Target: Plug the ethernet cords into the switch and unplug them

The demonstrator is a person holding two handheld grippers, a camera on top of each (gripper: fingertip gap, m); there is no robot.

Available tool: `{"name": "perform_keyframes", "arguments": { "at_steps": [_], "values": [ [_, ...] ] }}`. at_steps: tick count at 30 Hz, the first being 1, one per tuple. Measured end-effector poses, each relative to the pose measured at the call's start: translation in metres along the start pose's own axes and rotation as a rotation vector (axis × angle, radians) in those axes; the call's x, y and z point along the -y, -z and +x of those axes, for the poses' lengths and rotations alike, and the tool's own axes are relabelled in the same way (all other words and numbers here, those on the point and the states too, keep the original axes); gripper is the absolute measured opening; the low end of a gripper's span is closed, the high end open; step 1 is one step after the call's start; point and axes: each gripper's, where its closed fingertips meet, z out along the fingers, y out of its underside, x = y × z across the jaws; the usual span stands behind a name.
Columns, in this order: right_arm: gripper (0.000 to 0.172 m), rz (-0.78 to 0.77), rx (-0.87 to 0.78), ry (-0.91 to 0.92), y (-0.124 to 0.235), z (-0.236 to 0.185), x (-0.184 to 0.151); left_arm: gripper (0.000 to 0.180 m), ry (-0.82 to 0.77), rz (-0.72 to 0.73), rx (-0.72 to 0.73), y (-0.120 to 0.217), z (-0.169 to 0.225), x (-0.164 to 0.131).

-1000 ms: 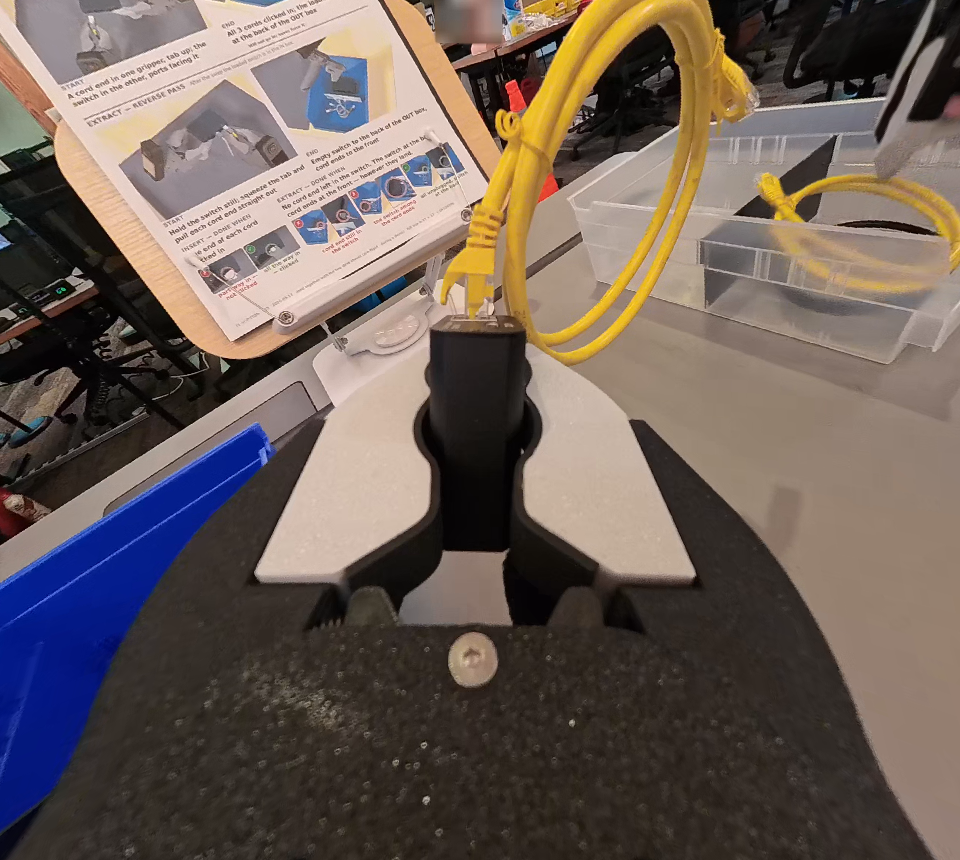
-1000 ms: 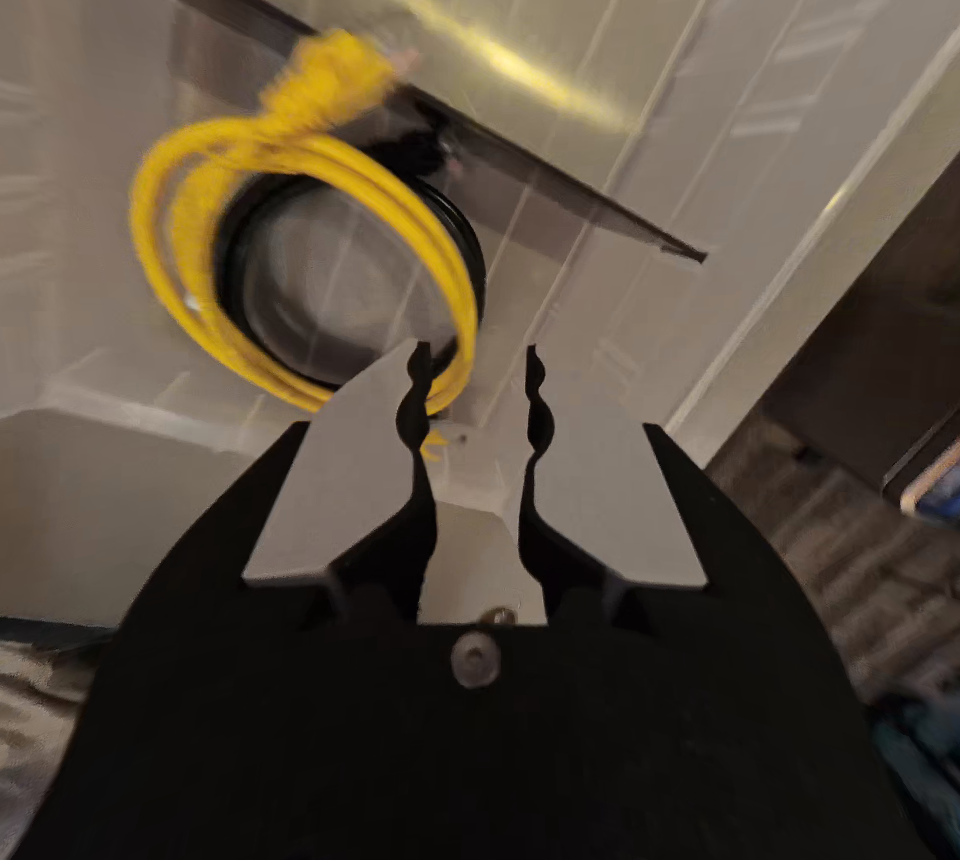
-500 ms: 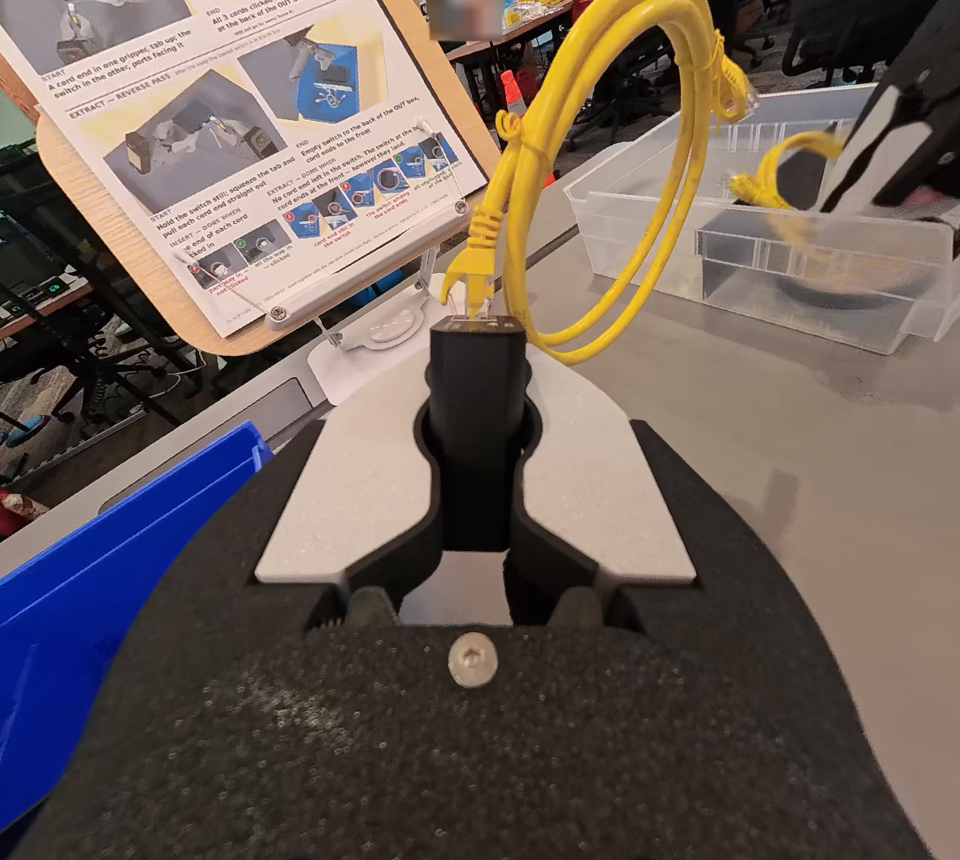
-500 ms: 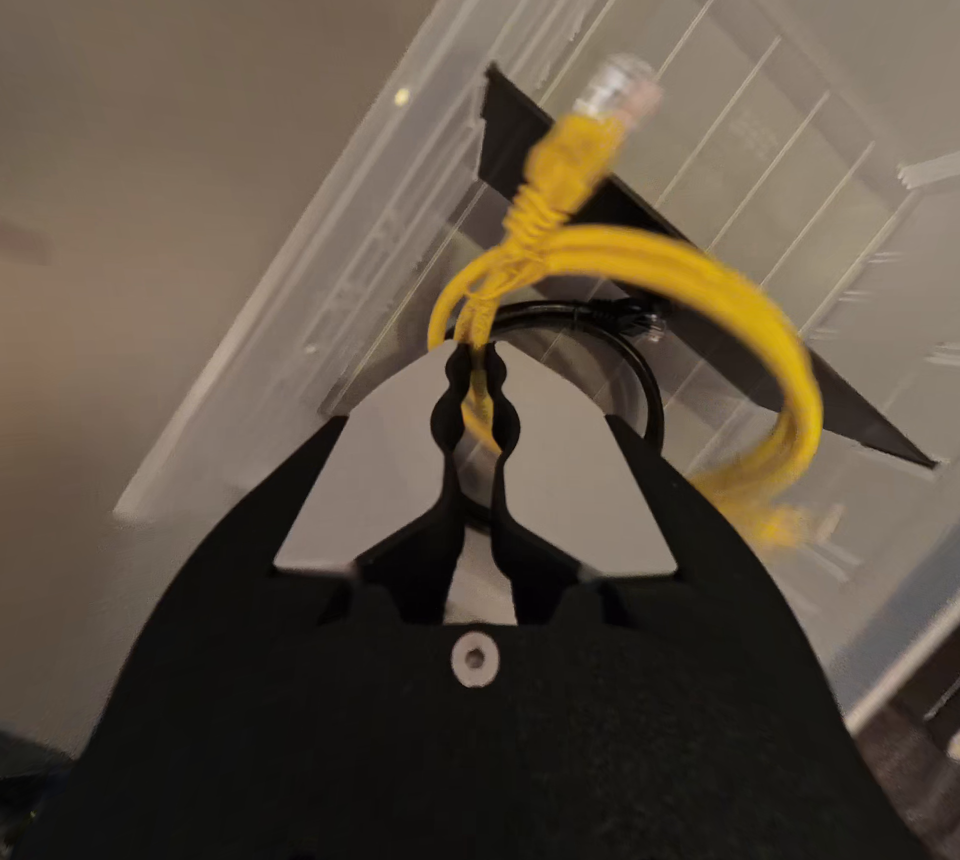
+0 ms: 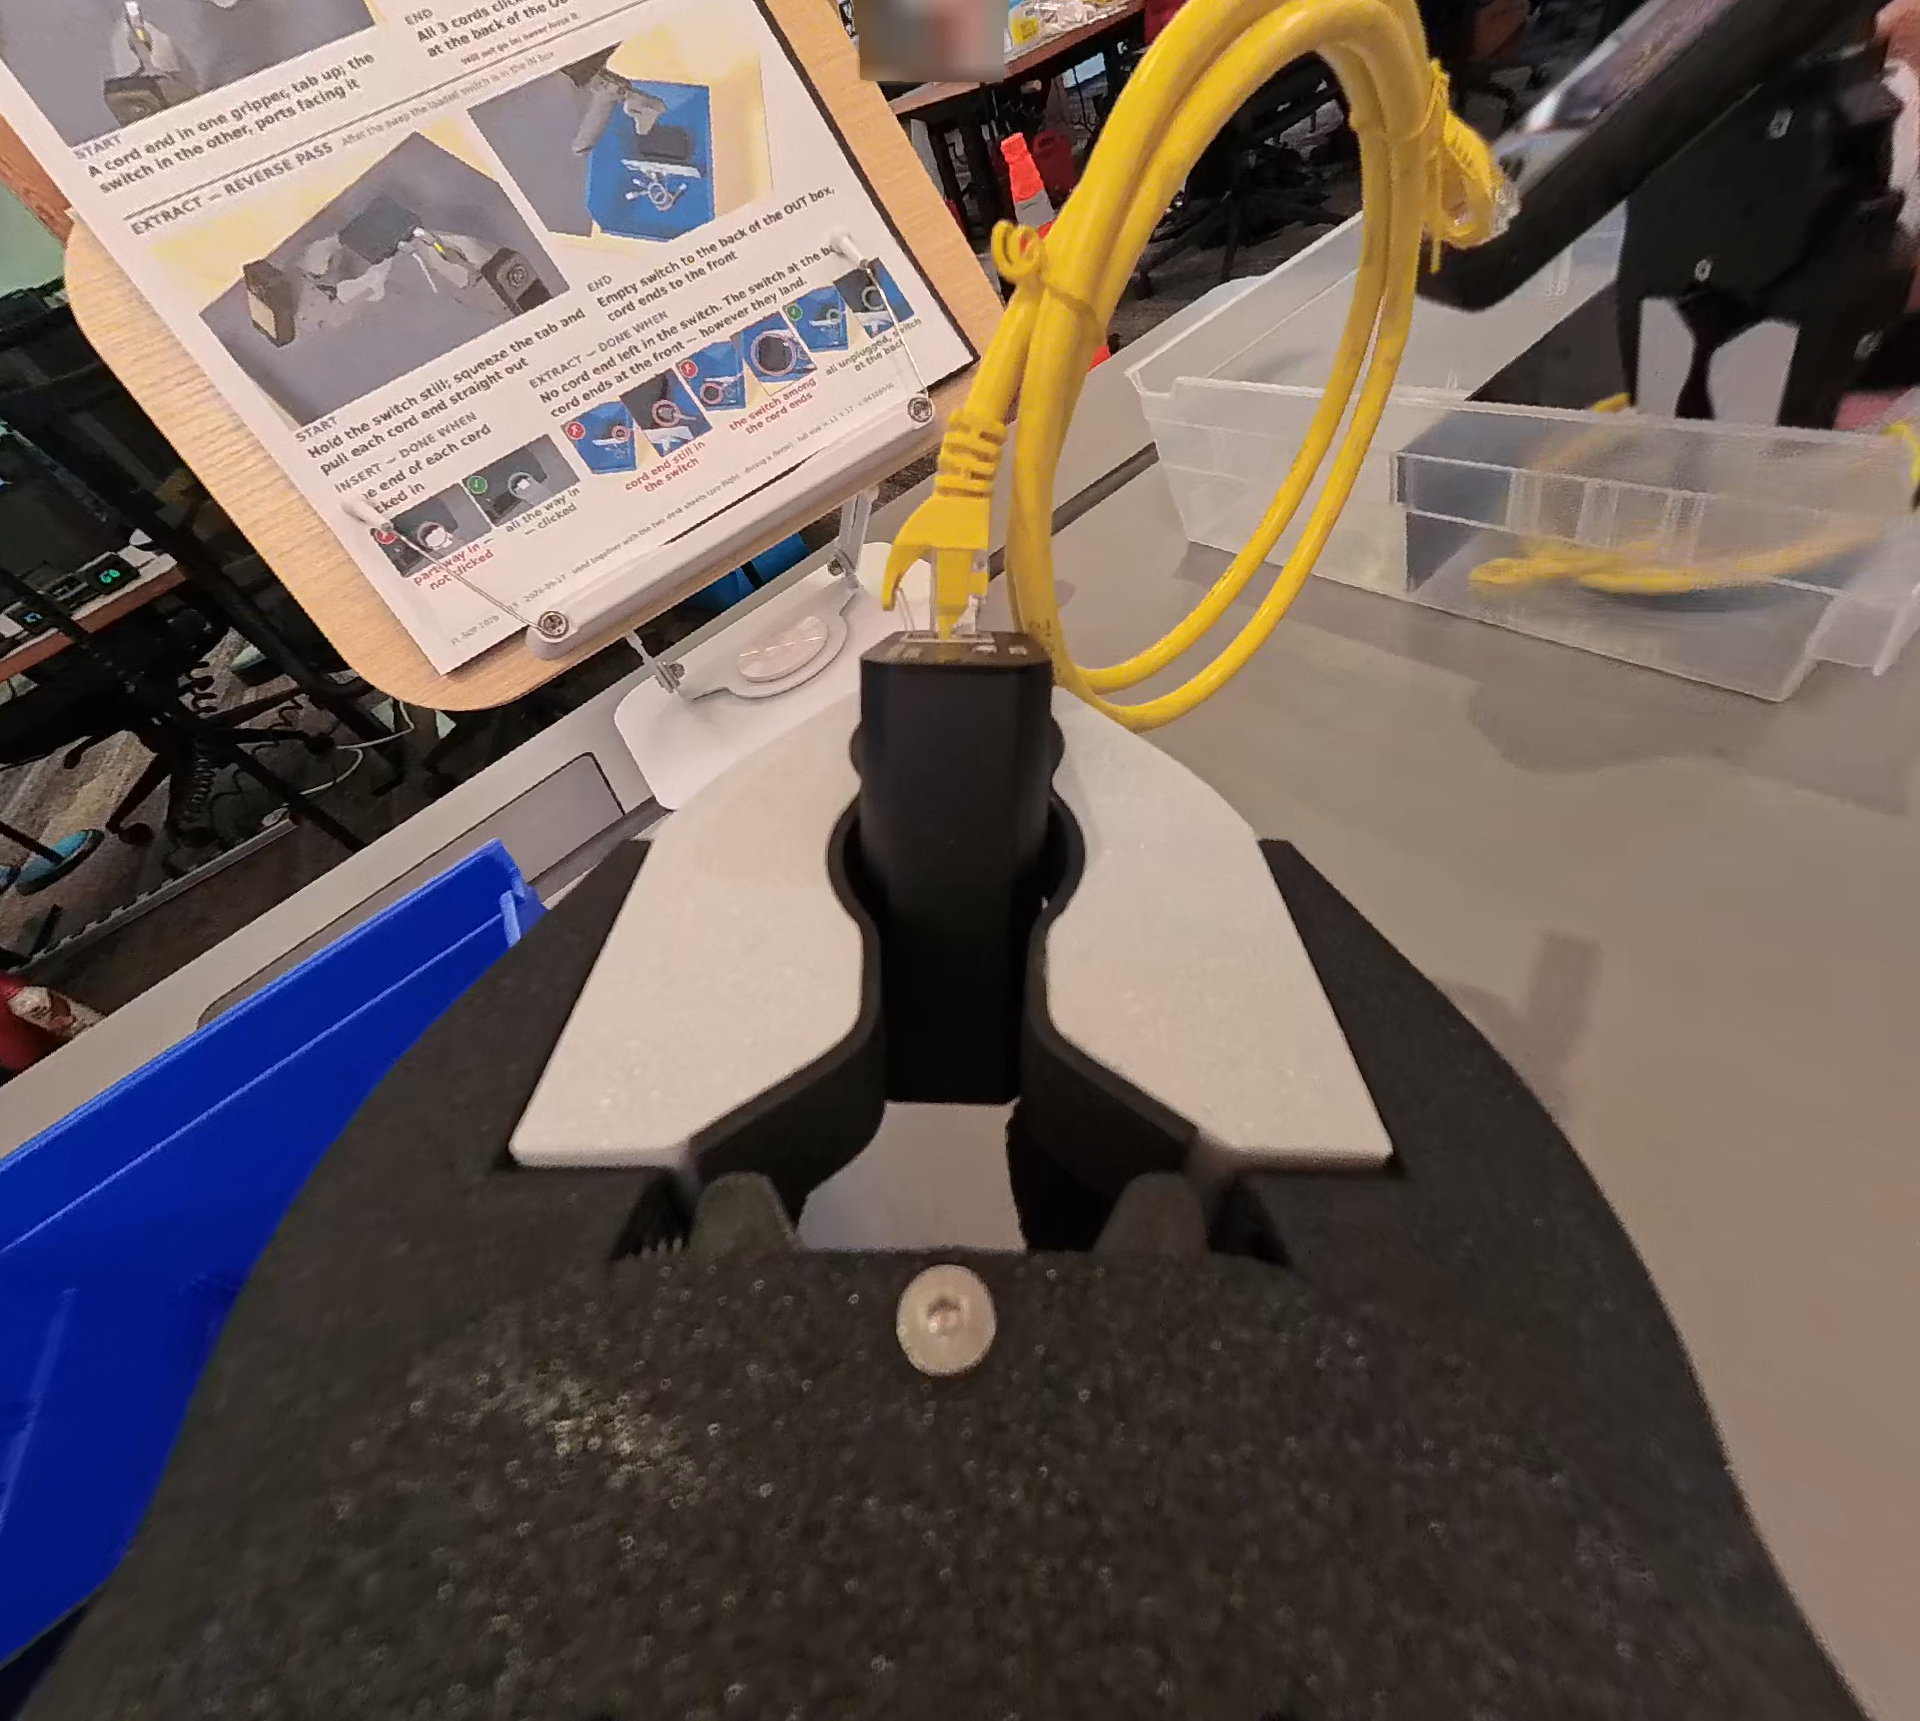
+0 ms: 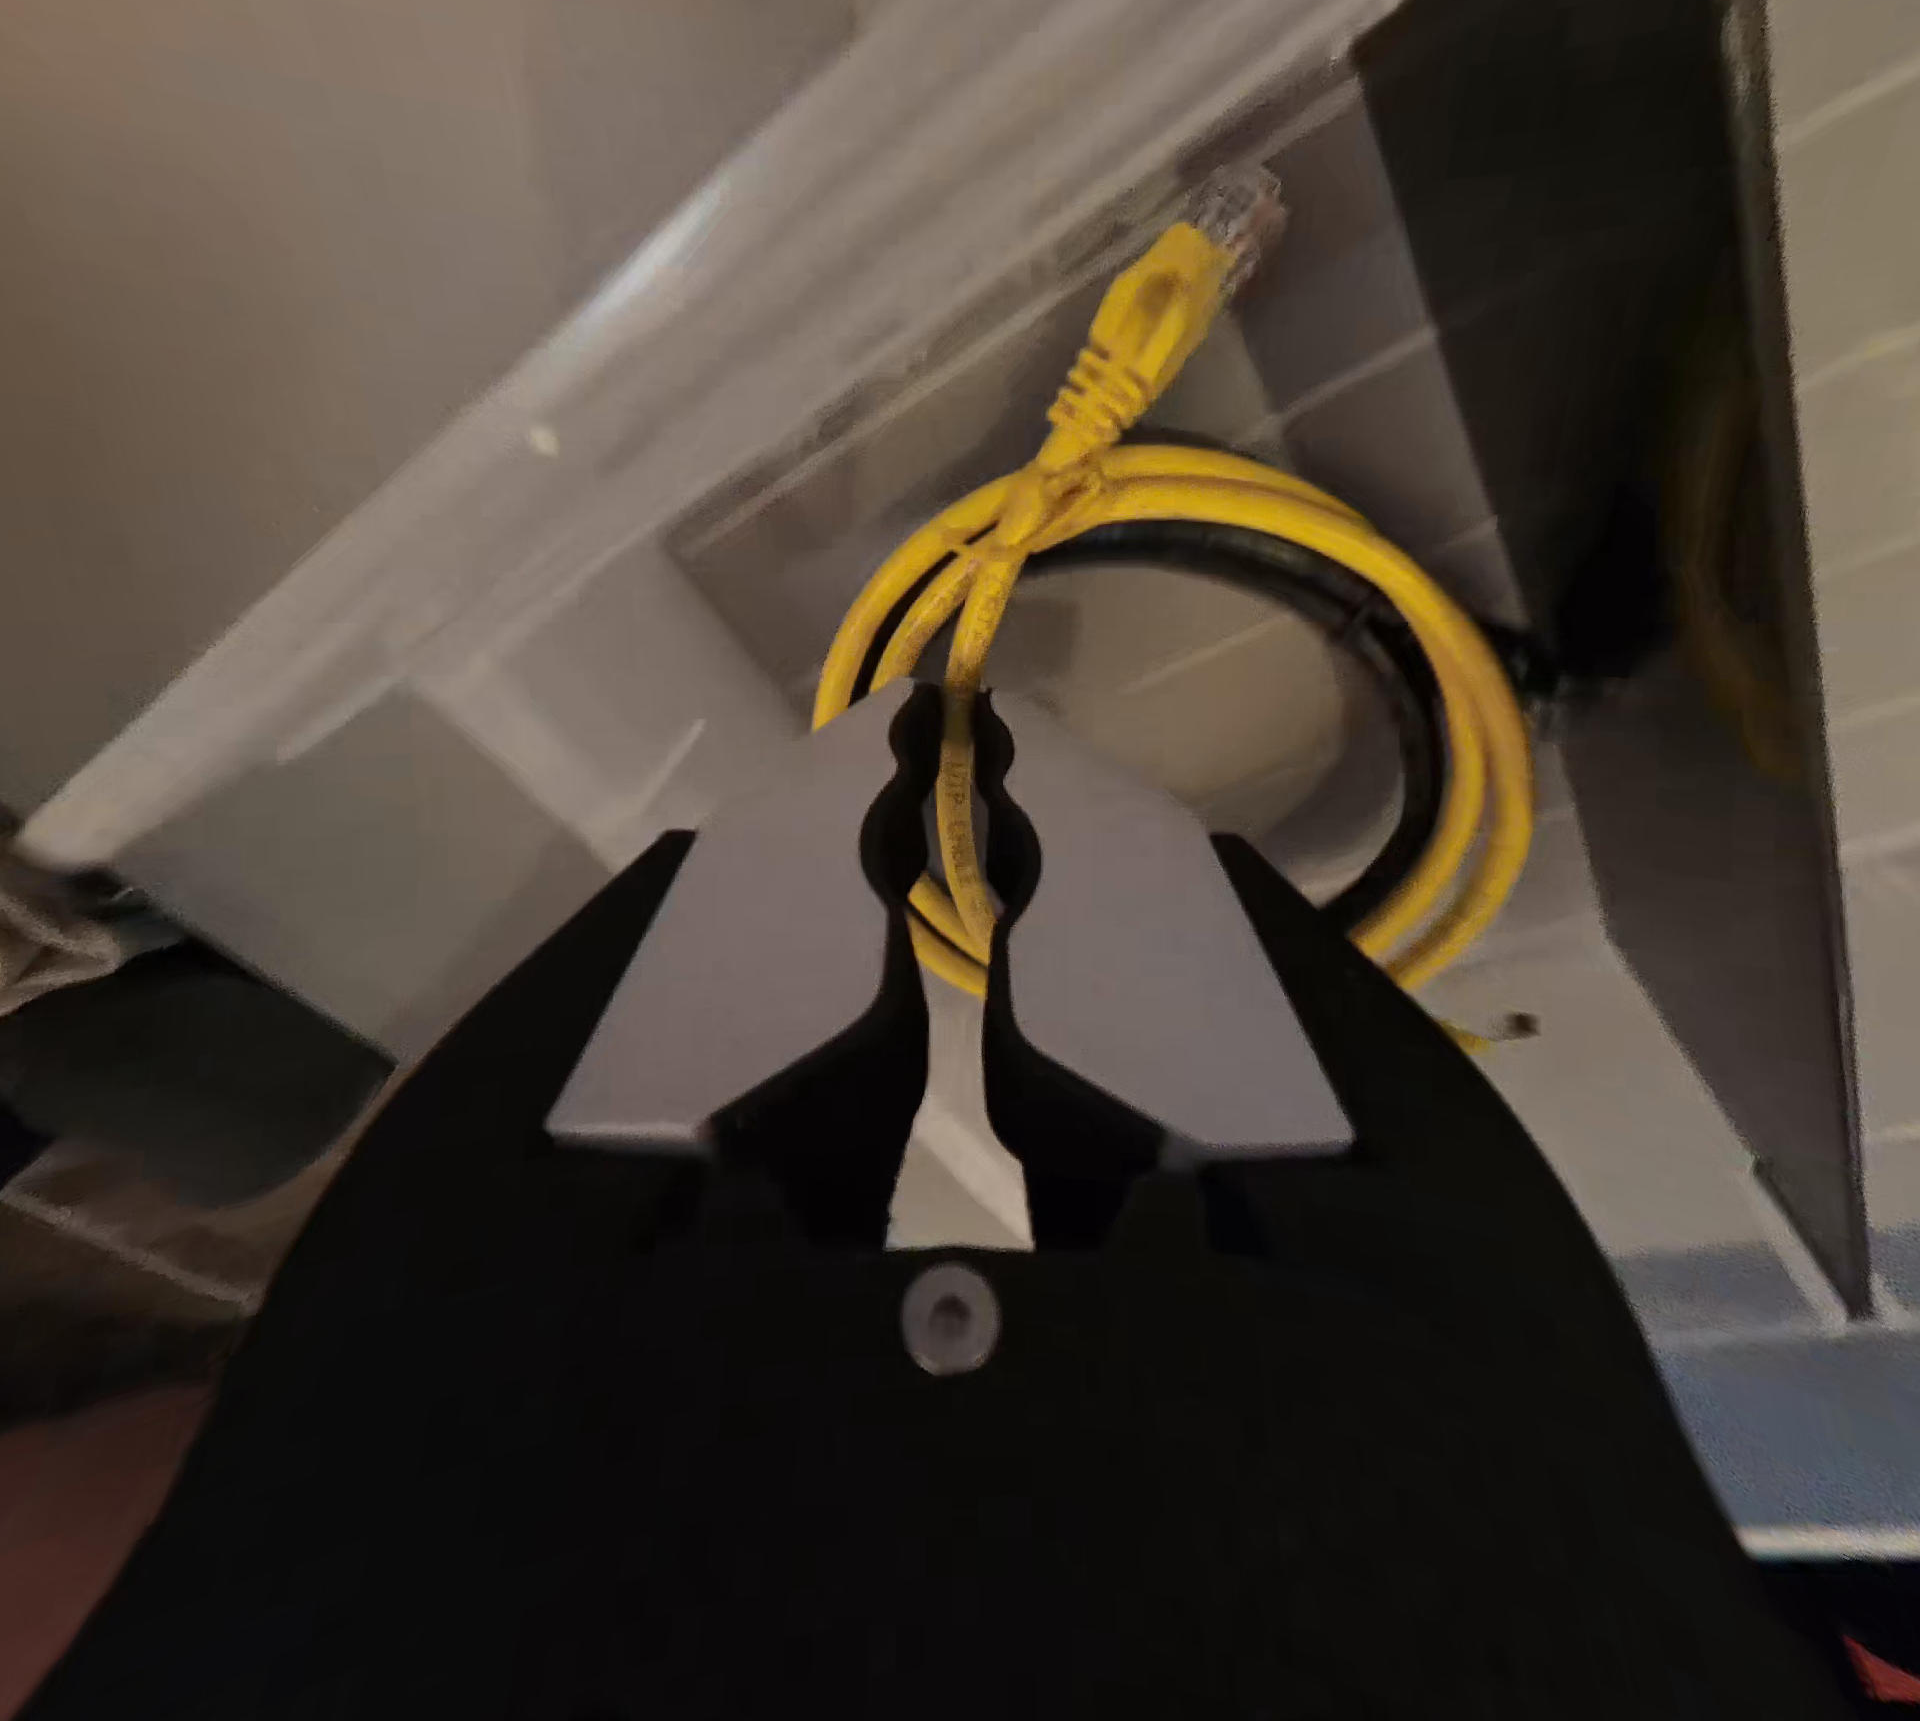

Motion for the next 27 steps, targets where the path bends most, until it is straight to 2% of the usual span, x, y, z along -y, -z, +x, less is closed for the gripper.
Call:
{"name": "perform_keyframes", "arguments": {
  "at_steps": [1,5,8,10,13,15,17,19,21,23,27],
  "values": [
    [0.005,0.01,-0.021,0.01,-0.004,0.003,0.004,0.025,0.002,-0.002,0.0,0.0,0.0,0.0],
    [0.011,0.142,-0.059,-0.019,0.009,0.006,0.009,0.025,0.013,0.006,0.001,0.001,-0.003,0.001],
    [0.025,0.293,-0.131,-0.085,0.046,0.005,0.002,0.027,0.007,0.026,0.008,0.003,-0.005,0.005],
    [0.029,0.461,-0.225,-0.074,0.078,-0.002,0.007,0.025,-0.012,0.047,0.008,0.004,-0.004,0.008],
    [0.039,0.748,-0.315,0.042,0.12,-0.036,0.029,0.025,-0.099,0.101,0.01,0.005,-0.001,0.015],
    [0.038,0.901,-0.364,0.16,0.138,-0.064,0.04,0.025,-0.166,0.133,0.003,0.005,0.005,0.018],
    [0.031,0.969,-0.394,0.279,0.148,-0.087,0.047,0.025,-0.221,0.164,-0.022,0.006,0.014,0.023],
    [0.044,0.972,-0.463,0.361,0.158,-0.096,0.047,0.025,-0.257,0.198,-0.076,0.008,0.027,0.028],
    [0.042,1.001,-0.572,0.427,0.178,-0.092,0.039,0.025,-0.289,0.265,-0.148,0.015,0.043,0.036],
    [0.041,1.07,-0.545,0.464,0.196,-0.09,0.033,0.025,-0.322,0.306,-0.186,0.02,0.054,0.042],
    [0.04,1.219,-0.333,0.596,0.212,-0.104,0.048,0.027,-0.352,0.38,-0.285,0.031,0.077,0.049]
  ]
}}
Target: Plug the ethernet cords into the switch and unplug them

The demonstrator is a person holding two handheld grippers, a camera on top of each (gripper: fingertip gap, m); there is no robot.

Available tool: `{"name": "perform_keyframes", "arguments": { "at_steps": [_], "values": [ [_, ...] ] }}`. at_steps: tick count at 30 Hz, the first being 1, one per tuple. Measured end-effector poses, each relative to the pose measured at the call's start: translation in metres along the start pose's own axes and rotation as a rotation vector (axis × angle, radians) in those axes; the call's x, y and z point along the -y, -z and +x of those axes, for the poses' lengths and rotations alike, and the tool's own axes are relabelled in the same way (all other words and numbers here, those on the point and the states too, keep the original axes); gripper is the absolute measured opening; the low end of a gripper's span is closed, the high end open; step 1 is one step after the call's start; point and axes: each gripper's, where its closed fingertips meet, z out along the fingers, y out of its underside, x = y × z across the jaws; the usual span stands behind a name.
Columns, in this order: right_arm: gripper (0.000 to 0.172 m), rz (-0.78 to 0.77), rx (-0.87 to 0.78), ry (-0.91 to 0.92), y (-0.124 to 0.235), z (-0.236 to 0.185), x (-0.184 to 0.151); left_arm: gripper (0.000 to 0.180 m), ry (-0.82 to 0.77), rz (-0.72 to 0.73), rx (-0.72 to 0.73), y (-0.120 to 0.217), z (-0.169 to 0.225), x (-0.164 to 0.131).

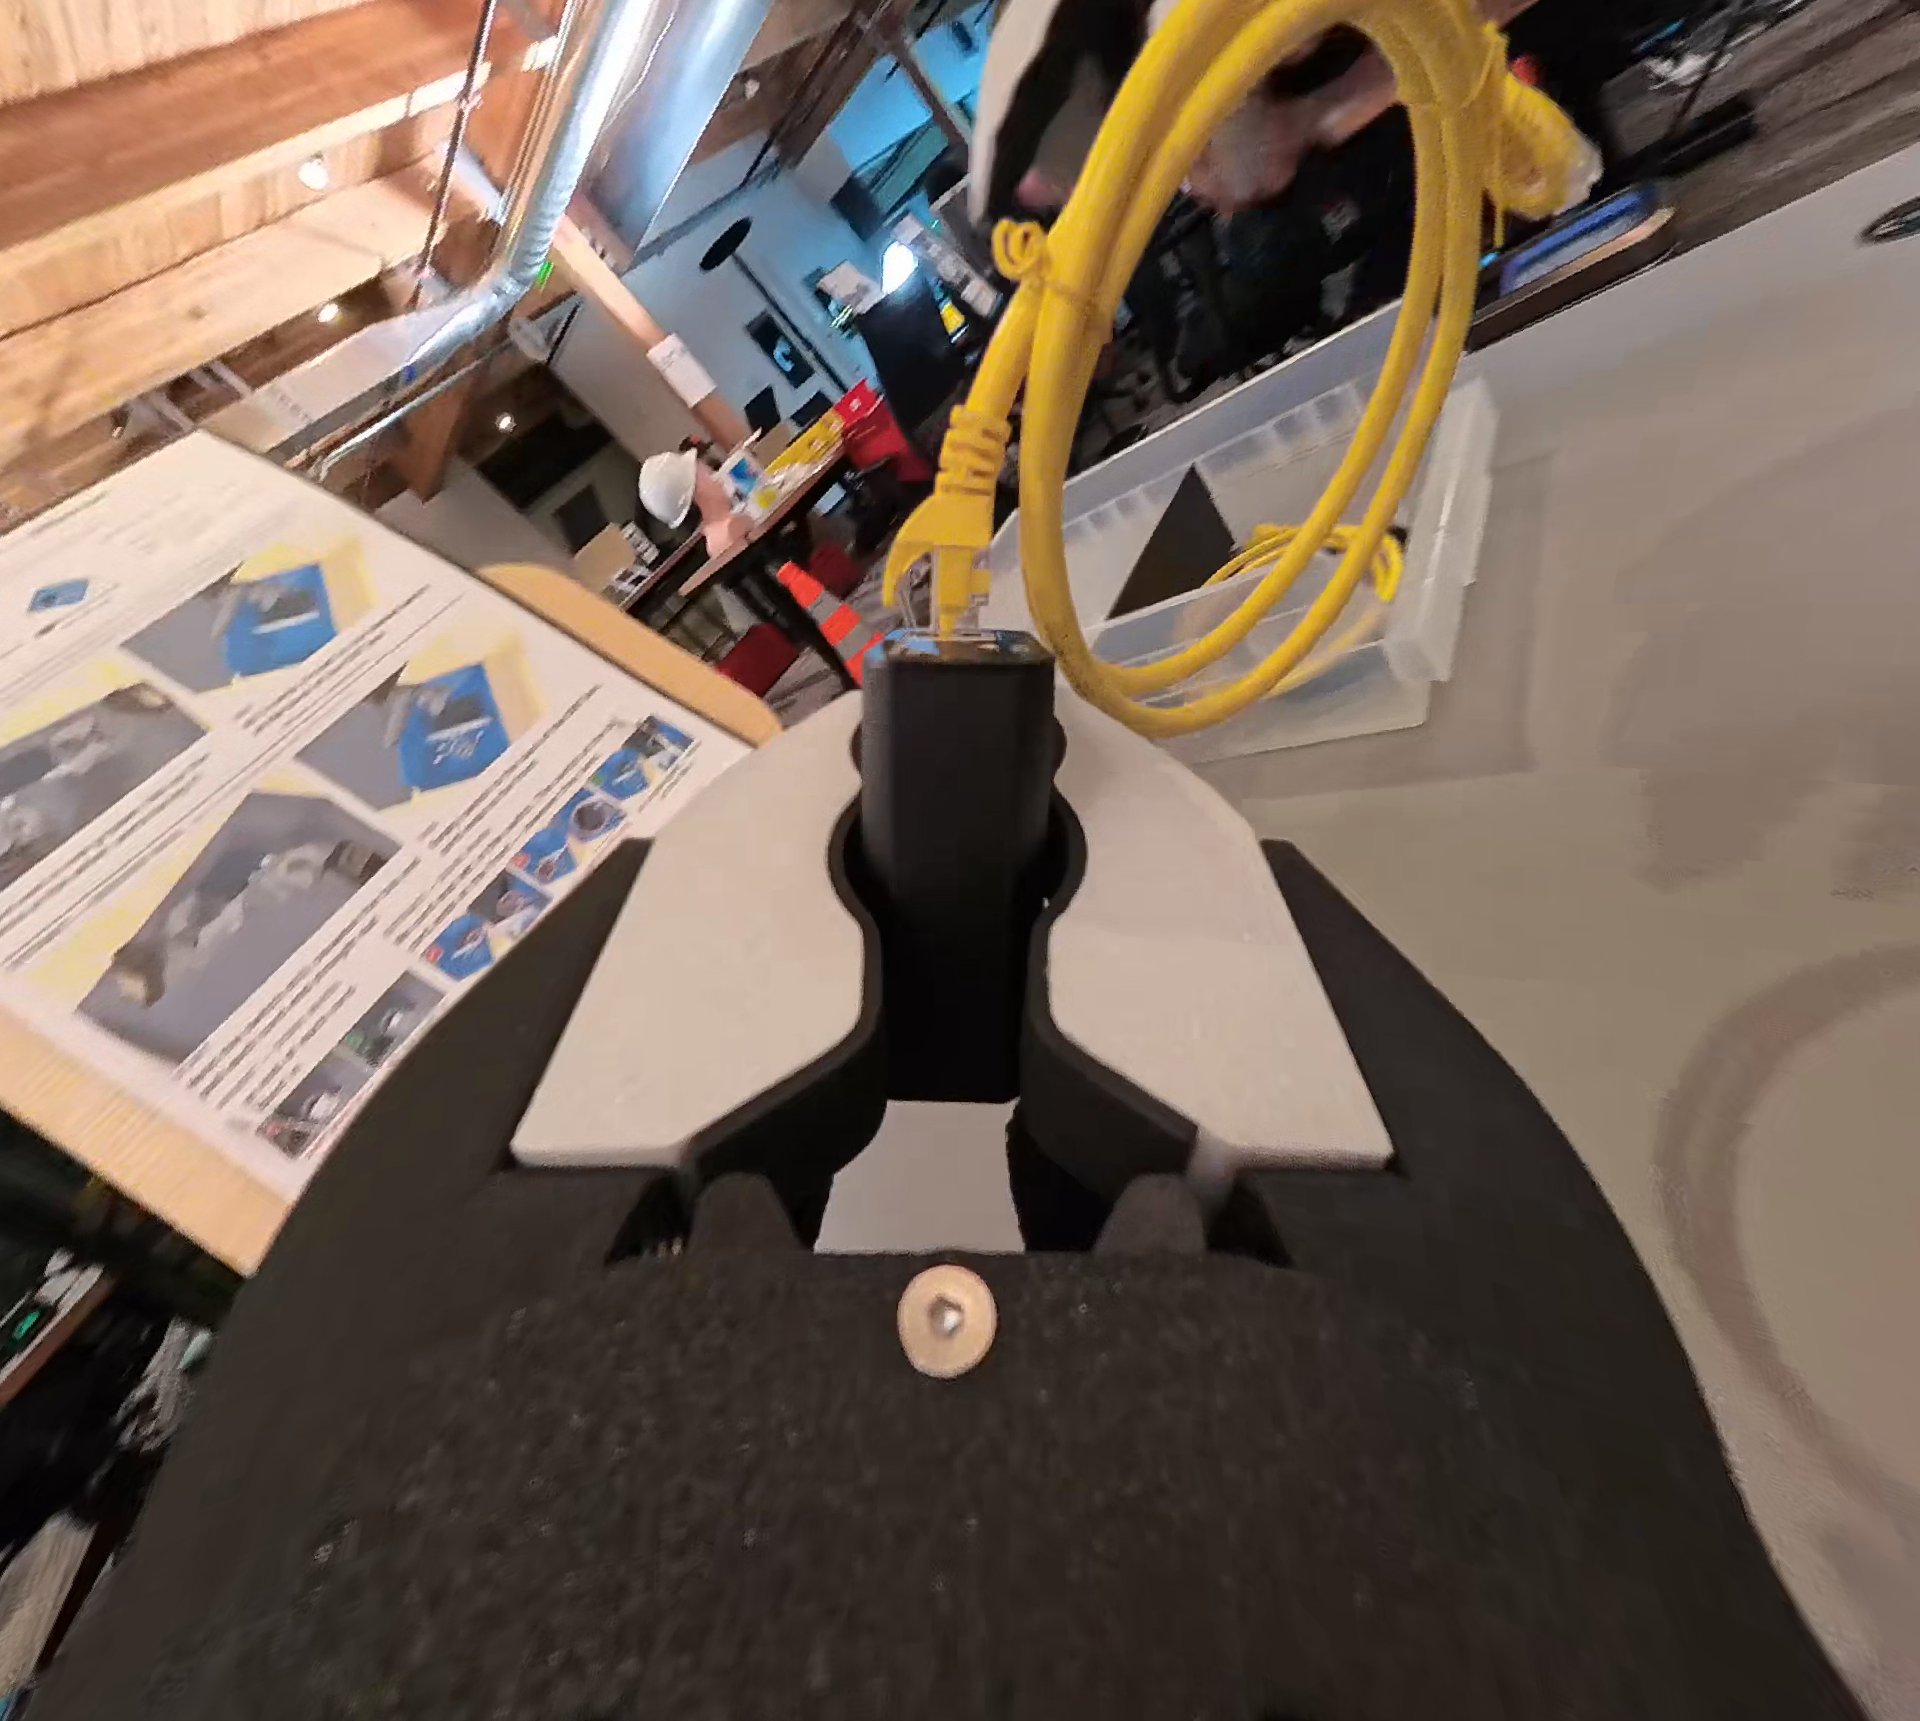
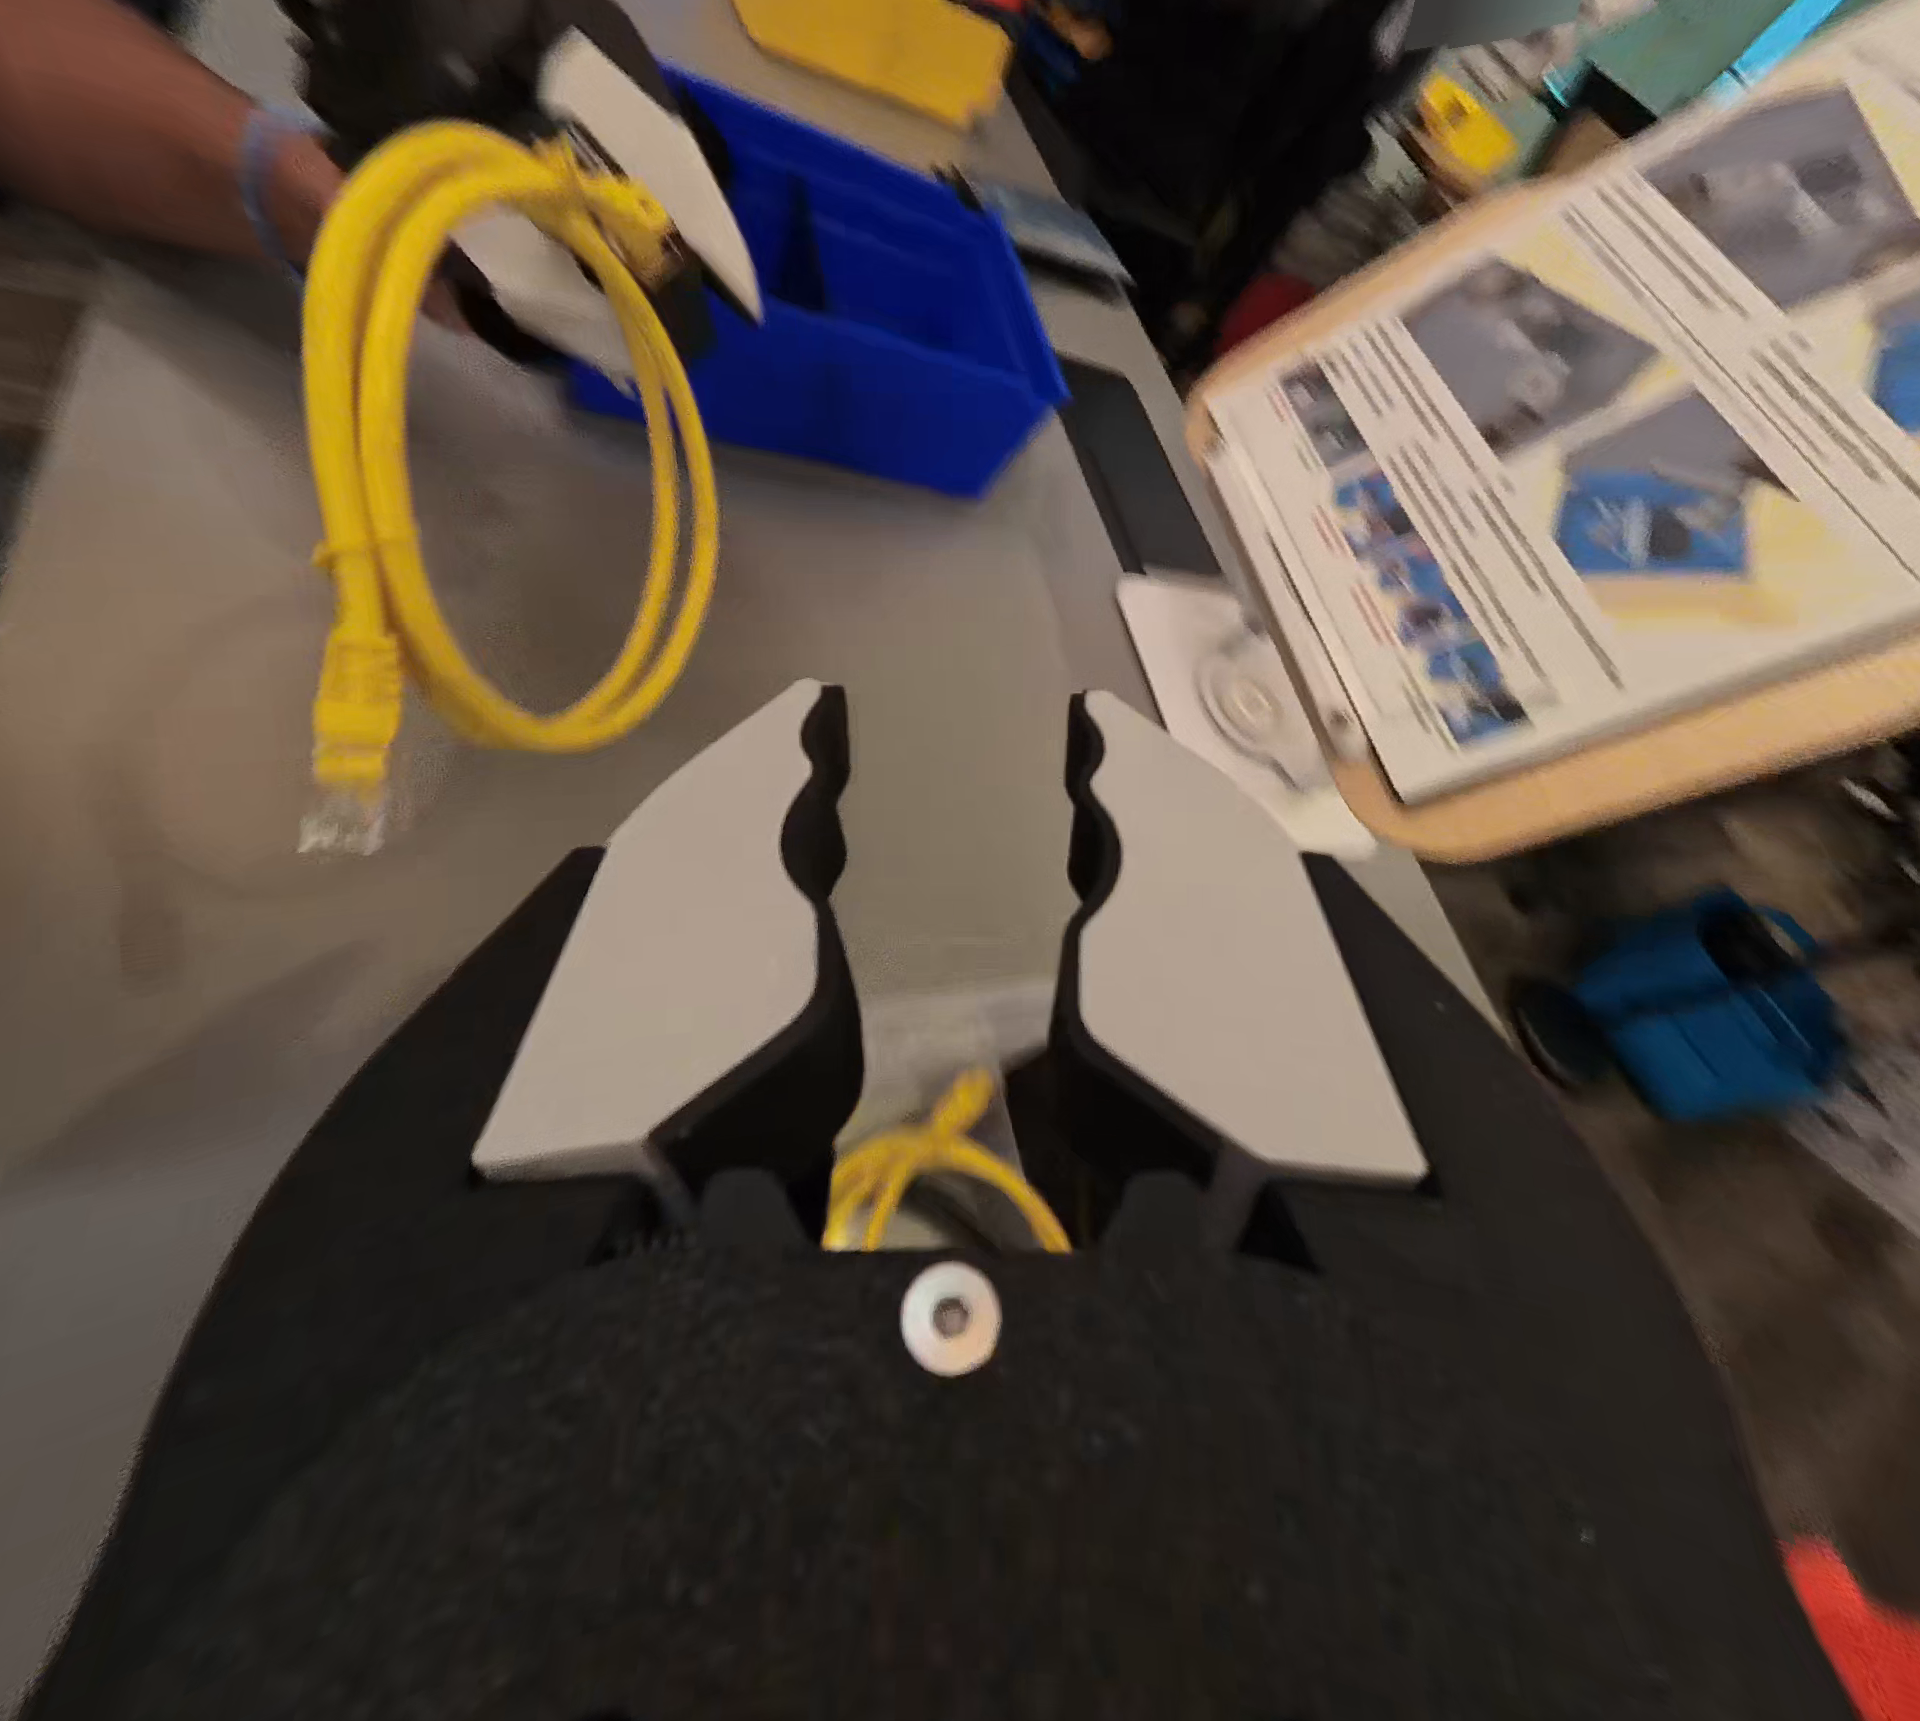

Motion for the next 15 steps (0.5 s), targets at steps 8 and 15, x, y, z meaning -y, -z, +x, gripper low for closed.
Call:
{"name": "perform_keyframes", "arguments": {
  "at_steps": [8,15],
  "values": [
    [0.032,0.275,0.367,0.146,-0.106,-0.072,0.05,0.025,0.162,0.103,-0.082,0.003,0.006,0.013],
    [0.027,0.549,0.54,0.014,-0.113,-0.077,0.087,0.025,0.322,0.22,-0.13,0.016,-0.009,0.026]
  ]
}}
